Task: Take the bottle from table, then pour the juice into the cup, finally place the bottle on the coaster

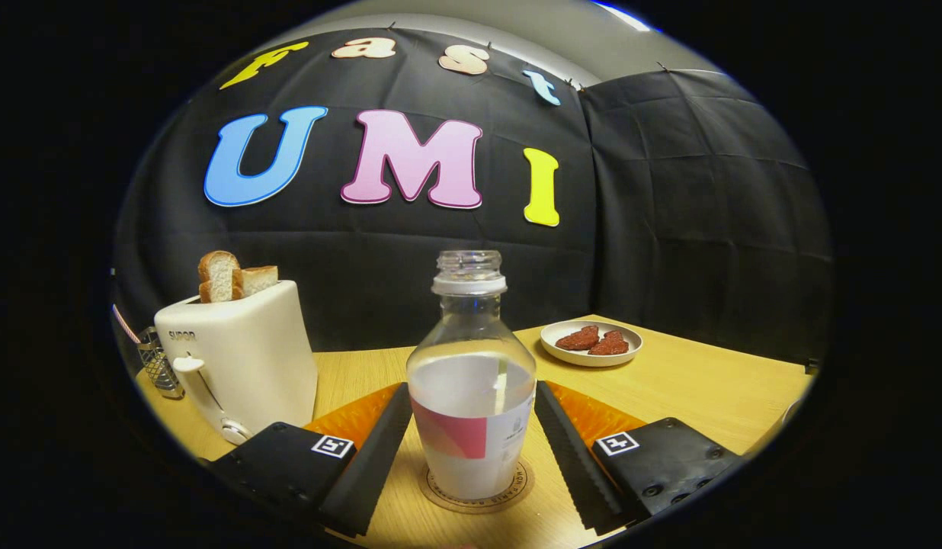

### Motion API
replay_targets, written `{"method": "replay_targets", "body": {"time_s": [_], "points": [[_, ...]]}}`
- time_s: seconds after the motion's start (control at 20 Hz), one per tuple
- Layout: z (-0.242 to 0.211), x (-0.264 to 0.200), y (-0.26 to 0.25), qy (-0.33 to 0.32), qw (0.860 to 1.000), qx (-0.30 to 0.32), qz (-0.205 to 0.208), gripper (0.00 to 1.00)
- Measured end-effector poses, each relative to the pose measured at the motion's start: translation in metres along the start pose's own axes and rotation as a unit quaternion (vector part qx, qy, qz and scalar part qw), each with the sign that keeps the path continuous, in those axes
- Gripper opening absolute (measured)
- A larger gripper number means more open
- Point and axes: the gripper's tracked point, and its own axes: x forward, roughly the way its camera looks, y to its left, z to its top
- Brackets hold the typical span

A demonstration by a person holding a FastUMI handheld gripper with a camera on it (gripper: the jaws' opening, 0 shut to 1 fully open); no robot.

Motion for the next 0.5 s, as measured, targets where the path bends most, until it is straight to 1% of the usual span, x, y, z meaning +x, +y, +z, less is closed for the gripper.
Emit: {"method": "replay_targets", "body": {"time_s": [0.3,0.5], "points": [[0.019,-0.049,-0.003,0.004,1.0,0.006,0.009,0.99],[0.04,-0.088,0.005,-0.001,0.999,0.008,0.04,0.99]]}}
